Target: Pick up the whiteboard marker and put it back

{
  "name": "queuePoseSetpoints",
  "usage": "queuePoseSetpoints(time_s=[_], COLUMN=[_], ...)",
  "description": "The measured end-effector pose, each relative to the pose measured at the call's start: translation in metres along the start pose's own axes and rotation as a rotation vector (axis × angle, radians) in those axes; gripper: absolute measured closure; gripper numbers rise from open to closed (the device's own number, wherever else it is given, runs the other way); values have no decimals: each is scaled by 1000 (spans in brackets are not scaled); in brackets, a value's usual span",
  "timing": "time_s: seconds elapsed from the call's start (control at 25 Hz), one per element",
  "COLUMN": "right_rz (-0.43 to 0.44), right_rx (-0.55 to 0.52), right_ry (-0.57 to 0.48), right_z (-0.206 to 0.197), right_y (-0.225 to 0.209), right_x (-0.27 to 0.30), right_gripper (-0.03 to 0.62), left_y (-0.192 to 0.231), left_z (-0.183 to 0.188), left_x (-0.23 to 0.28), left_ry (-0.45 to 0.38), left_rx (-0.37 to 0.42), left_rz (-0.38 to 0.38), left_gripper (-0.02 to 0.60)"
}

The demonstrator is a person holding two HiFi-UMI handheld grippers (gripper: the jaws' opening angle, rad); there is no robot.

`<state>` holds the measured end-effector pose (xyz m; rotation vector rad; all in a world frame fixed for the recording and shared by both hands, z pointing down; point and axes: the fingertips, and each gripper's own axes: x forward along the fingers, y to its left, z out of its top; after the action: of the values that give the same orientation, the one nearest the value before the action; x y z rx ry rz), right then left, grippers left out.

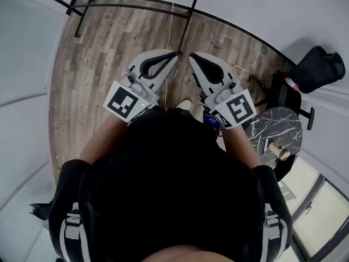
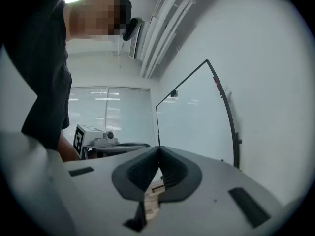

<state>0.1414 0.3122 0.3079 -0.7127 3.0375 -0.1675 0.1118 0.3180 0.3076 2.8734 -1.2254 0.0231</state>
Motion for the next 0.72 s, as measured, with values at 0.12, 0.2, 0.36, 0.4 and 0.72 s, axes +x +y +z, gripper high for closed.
queuePoseSetpoints(time_s=[0.12,0.2,0.36,0.4,0.72], right_rz=[3,4,-13,-18,-40], right_rx=[-7,-8,-15,-19,-32], right_ry=[-7,-10,-19,-23,-36], right_z=[1,1,3,4,4], right_y=[12,18,22,22,12], right_x=[1,-1,-9,-10,-36], right_gripper=[602,602,602,602,602], left_y=[-1,-4,-13,-12,-26], left_z=[1,2,9,8,10], left_x=[-9,-13,-14,-14,-10], left_ry=[-4,-9,-31,-24,-34], left_rx=[-9,-3,4,2,5], left_rz=[-3,-3,-9,-4,39], left_gripper=[578,578,578,578,578])
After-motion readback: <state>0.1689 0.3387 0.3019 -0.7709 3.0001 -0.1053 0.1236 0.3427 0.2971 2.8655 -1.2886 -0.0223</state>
